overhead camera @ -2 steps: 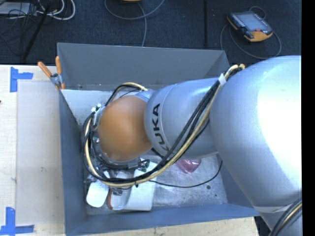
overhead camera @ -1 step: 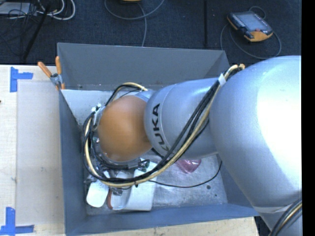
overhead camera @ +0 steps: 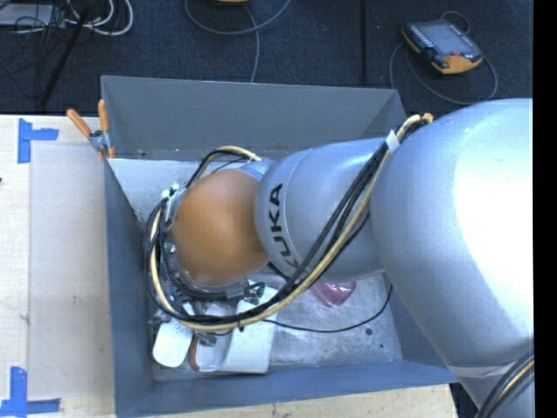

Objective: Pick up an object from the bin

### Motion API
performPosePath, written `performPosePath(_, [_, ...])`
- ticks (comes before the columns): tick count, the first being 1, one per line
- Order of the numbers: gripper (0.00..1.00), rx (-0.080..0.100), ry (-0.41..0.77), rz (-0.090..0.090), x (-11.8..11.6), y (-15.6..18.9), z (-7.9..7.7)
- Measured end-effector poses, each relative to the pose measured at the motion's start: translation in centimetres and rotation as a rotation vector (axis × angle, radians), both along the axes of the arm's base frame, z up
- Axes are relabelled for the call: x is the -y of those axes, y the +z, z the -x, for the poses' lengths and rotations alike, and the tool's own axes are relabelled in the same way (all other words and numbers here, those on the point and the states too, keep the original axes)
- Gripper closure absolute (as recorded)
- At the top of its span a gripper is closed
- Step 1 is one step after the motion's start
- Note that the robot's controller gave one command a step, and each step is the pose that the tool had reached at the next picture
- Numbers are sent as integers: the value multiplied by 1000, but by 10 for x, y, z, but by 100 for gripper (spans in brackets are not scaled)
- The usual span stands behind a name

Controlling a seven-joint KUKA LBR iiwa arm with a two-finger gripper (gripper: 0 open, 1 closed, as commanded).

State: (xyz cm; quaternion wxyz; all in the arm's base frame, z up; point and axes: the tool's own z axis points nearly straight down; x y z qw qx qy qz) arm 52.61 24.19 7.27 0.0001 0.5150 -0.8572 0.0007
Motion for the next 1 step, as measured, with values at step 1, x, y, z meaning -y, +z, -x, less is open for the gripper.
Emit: performPosePath(1, [100,-8,11,1,-1,49,9])
